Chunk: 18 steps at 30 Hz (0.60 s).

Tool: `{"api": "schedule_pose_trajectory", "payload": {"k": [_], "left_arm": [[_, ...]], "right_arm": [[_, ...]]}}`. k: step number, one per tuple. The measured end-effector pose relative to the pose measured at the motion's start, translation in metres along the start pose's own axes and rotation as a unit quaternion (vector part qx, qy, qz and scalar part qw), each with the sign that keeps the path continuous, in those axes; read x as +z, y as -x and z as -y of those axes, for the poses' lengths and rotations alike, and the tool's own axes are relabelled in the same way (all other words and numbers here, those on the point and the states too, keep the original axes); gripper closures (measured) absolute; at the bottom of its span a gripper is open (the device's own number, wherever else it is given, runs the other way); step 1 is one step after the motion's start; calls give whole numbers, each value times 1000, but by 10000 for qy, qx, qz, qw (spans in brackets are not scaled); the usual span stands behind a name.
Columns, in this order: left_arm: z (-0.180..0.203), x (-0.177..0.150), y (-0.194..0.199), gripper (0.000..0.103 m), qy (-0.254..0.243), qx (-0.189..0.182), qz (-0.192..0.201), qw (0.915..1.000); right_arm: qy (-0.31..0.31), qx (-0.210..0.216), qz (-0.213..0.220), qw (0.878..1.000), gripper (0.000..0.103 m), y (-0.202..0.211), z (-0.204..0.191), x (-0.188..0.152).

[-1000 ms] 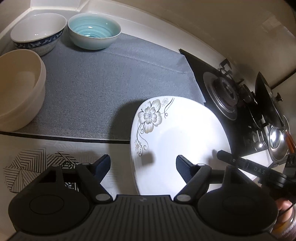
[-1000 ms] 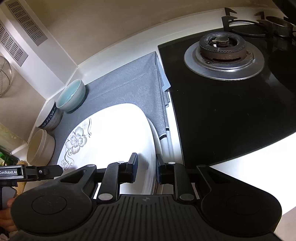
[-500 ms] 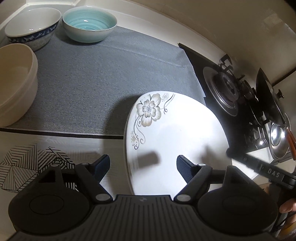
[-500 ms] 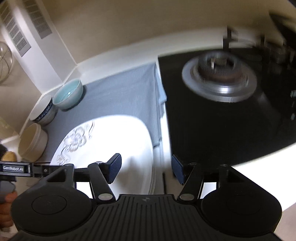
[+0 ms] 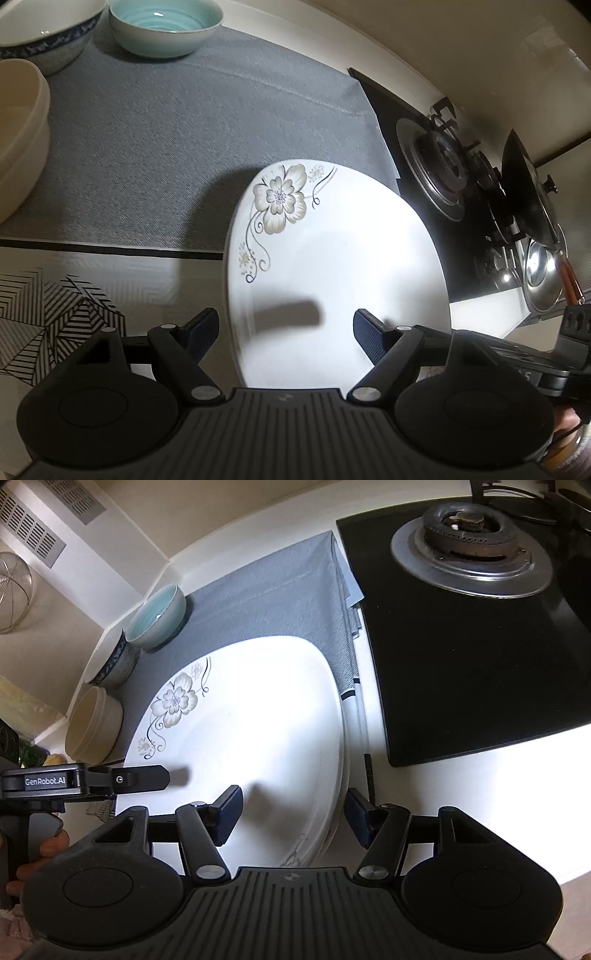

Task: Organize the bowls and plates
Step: 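Lift both open grippers away from the plate stack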

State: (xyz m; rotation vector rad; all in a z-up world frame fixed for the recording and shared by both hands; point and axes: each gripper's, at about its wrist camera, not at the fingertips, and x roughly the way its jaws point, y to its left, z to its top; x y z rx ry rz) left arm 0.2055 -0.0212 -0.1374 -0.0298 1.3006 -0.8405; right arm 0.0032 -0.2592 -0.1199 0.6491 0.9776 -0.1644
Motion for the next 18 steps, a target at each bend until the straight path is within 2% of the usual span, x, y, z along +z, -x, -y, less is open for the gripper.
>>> {"api": "schedule_pose_trajectory", "payload": {"k": [3, 5, 8, 18], "left_arm": [[1, 0, -2, 20, 20, -77, -11, 10000], [3, 1, -3, 21, -3, -99, -11, 10000], [3, 2, -3, 22, 34, -78, 9, 10000], [-6, 11, -2, 22, 263, -119, 34, 9996]], "right_arm": [[-77, -11, -10, 10000, 44, -3, 2, 2], [-124, -45, 2, 9999, 57, -3, 5, 3], [-215, 1, -15, 9998, 66, -3, 12, 6], [-140, 99, -41, 9998, 66, -12, 12, 21]]}}
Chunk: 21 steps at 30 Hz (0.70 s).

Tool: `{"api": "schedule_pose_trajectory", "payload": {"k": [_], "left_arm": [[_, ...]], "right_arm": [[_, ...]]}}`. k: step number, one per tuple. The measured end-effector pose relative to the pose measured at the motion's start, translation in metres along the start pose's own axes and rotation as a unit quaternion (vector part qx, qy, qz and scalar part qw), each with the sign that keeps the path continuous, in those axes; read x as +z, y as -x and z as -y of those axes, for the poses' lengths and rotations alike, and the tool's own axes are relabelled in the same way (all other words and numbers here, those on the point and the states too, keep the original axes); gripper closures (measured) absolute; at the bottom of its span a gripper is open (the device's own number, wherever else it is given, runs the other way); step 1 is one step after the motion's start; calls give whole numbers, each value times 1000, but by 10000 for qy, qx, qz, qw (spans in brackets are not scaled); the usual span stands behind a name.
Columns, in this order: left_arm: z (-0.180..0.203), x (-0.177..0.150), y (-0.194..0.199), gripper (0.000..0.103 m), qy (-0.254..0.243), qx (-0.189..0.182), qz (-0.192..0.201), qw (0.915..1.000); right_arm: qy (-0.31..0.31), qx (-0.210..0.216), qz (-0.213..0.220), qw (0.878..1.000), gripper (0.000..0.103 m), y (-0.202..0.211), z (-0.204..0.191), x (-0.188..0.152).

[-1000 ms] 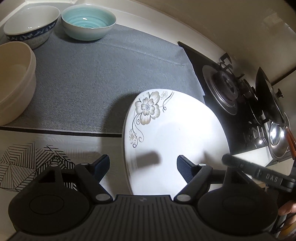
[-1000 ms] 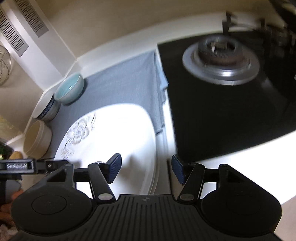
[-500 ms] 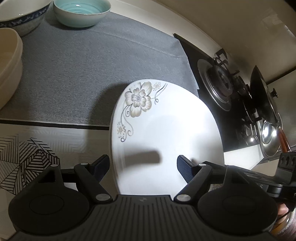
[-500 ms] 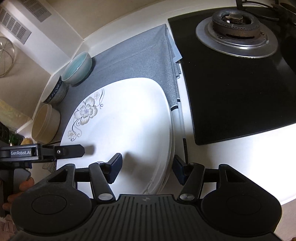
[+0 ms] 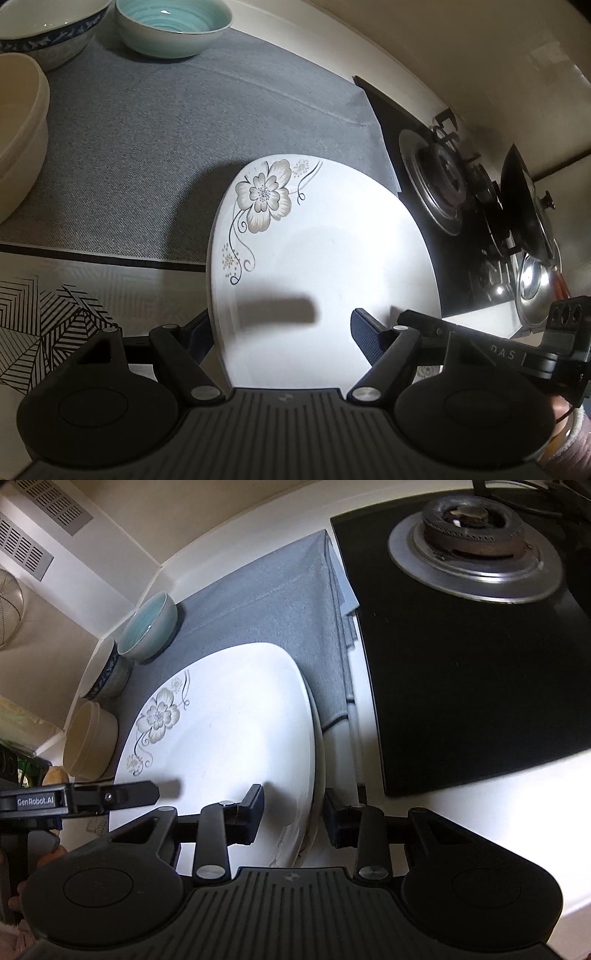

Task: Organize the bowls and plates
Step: 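Lift both open grippers away from the plate stack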

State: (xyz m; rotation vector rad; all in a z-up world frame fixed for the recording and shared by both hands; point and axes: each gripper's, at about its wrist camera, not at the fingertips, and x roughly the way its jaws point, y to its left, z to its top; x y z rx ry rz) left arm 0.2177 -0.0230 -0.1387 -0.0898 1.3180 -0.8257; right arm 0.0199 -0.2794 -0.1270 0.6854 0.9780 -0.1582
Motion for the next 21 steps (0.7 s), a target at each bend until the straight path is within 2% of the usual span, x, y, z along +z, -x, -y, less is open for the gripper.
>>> {"api": "schedule_pose_trajectory", "payload": {"k": [11, 21], "left_arm": [[0, 29, -9, 21, 292, 119, 233, 9992], [12, 67, -30, 22, 216, 189, 432, 9987]], "right_arm": [[156, -21, 110, 9998, 66, -20, -2, 39], [-19, -62, 288, 9996, 66, -31, 9, 67]]}}
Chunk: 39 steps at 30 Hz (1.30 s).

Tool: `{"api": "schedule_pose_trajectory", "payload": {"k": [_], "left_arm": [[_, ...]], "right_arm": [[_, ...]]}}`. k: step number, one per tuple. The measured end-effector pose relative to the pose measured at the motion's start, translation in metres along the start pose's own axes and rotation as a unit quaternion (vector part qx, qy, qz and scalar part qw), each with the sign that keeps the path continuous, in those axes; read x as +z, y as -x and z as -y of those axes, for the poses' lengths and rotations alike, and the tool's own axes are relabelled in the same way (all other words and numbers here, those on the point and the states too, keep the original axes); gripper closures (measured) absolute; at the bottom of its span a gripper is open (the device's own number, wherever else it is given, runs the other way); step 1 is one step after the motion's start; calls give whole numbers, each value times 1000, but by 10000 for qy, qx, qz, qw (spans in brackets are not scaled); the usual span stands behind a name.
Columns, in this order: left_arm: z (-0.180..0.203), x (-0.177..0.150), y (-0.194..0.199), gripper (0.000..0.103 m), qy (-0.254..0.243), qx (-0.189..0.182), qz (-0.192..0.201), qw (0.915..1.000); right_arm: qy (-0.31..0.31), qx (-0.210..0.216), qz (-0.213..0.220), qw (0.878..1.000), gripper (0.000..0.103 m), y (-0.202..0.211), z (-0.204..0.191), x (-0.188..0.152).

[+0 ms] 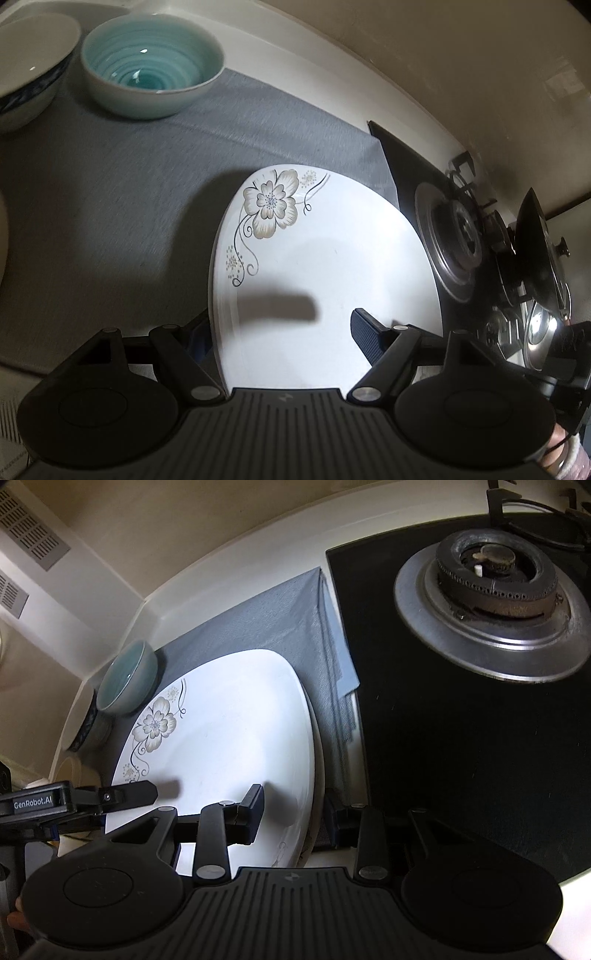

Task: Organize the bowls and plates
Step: 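Lift both open grippers away from the plate stack, then move both grippers toward the stack of cream bowls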

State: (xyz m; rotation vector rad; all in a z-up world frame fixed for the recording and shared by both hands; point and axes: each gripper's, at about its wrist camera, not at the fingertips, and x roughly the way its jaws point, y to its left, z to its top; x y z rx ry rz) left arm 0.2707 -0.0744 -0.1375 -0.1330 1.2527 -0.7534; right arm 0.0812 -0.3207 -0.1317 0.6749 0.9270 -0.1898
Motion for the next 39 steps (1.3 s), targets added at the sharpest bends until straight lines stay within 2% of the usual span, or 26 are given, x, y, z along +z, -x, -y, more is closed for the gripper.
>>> {"api": "schedule_pose_trajectory", "payload": {"k": [10, 17, 18, 19, 23, 24, 25, 28, 32, 39], "left_arm": [[3, 22, -11, 22, 65, 106, 182, 9998], [4, 20, -11, 16, 8, 177, 172, 9997], [5, 19, -10, 13, 11, 193, 169, 9997], [6, 17, -8, 10, -11, 219, 181, 9996], [8, 9, 2, 7, -163, 355, 193, 9991], [7, 6, 6, 0, -167, 366, 214, 9990], [7, 2, 11, 0, -161, 367, 278, 9988], [5, -11, 26, 0, -281, 345, 279, 9986], [4, -29, 48, 0, -457, 517, 347, 9970], [12, -64, 85, 0, -836, 917, 653, 9901]], "right_arm": [[-30, -8, 145, 9999, 66, -11, 4, 16], [14, 3, 118, 9999, 63, -12, 3, 17], [7, -19, 120, 9999, 61, -12, 1, 17], [18, -14, 127, 9999, 54, -11, 0, 17], [179, -159, 246, 9994, 39, -2, -7, 17], [227, -215, 287, 9991, 37, 2, -8, 16], [256, -270, 318, 9988, 35, 5, -9, 15], [370, -420, 415, 9976, 32, 18, -16, 10], [786, -508, 587, 9939, 31, 37, -37, -4], [1645, -208, 666, 9839, 22, 55, -89, -32]]}}
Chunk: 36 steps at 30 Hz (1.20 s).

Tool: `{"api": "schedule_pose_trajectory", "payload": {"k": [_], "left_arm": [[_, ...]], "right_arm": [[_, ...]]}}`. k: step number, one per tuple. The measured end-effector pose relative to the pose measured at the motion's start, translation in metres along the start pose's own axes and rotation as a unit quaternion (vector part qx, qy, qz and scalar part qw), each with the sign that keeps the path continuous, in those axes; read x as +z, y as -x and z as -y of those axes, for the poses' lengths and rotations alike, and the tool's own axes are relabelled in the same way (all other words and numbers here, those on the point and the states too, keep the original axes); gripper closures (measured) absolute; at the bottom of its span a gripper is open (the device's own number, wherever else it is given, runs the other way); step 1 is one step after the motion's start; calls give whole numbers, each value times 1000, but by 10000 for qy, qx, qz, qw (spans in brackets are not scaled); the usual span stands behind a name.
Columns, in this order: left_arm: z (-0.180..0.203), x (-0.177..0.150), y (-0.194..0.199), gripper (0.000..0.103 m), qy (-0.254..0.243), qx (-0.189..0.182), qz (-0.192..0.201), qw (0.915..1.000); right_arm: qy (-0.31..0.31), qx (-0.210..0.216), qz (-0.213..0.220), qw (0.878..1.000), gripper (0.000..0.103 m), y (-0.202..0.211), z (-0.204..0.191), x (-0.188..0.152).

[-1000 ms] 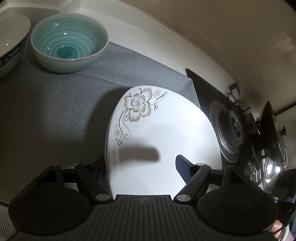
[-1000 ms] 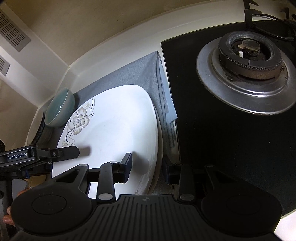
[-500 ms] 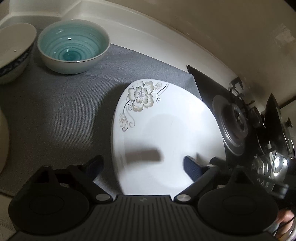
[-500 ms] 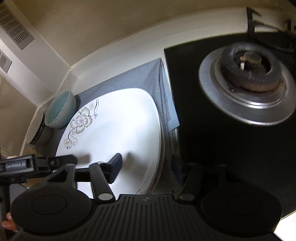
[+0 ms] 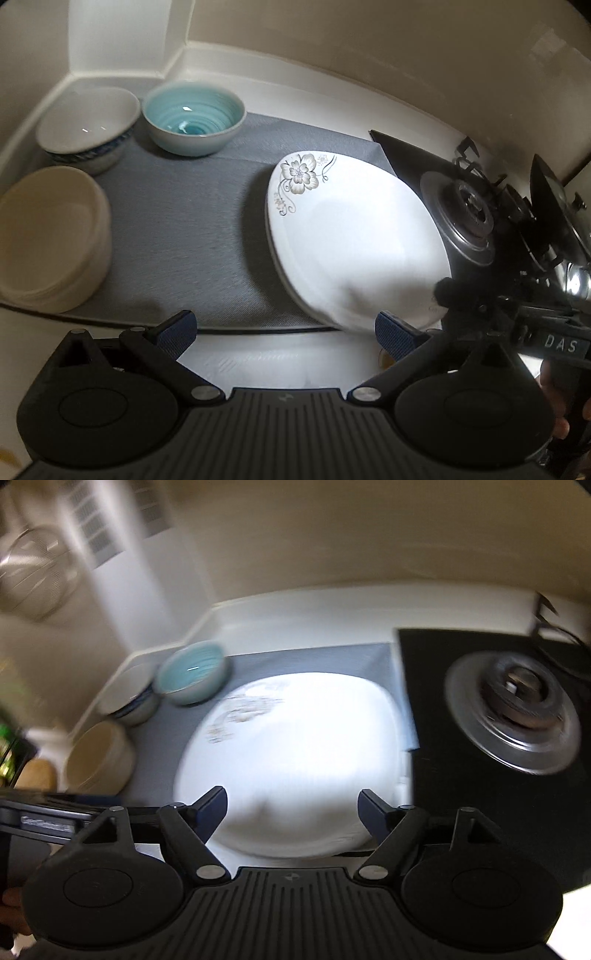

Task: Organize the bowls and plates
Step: 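Move both grippers toward the stack of cream bowls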

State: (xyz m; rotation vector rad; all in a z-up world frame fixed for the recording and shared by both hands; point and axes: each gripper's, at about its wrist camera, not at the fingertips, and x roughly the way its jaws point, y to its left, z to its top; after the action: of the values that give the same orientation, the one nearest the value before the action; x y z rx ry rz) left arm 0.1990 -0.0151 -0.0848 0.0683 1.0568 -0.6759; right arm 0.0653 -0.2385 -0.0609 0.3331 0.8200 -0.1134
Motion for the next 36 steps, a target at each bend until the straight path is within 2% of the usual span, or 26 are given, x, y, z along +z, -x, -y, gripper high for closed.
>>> {"api": "schedule_pose_trajectory", "payload": {"k": [8, 17, 25, 36], "left_arm": [[-24, -22, 40, 0, 150, 674, 330, 9971], [-66, -42, 78, 0, 783, 1373, 495, 9862], [-85, -50, 96, 0, 1065, 1608, 547, 9797], [-99, -44, 93, 0, 1262, 1737, 486, 9755]], "right_arm": [[666, 387, 25, 9970, 20, -1, -48, 2], [1204, 808, -82, 9894, 20, -8, -96, 1], [1490, 1001, -134, 9837, 20, -13, -121, -1], [1491, 993, -223, 9836, 20, -21, -130, 1]]}}
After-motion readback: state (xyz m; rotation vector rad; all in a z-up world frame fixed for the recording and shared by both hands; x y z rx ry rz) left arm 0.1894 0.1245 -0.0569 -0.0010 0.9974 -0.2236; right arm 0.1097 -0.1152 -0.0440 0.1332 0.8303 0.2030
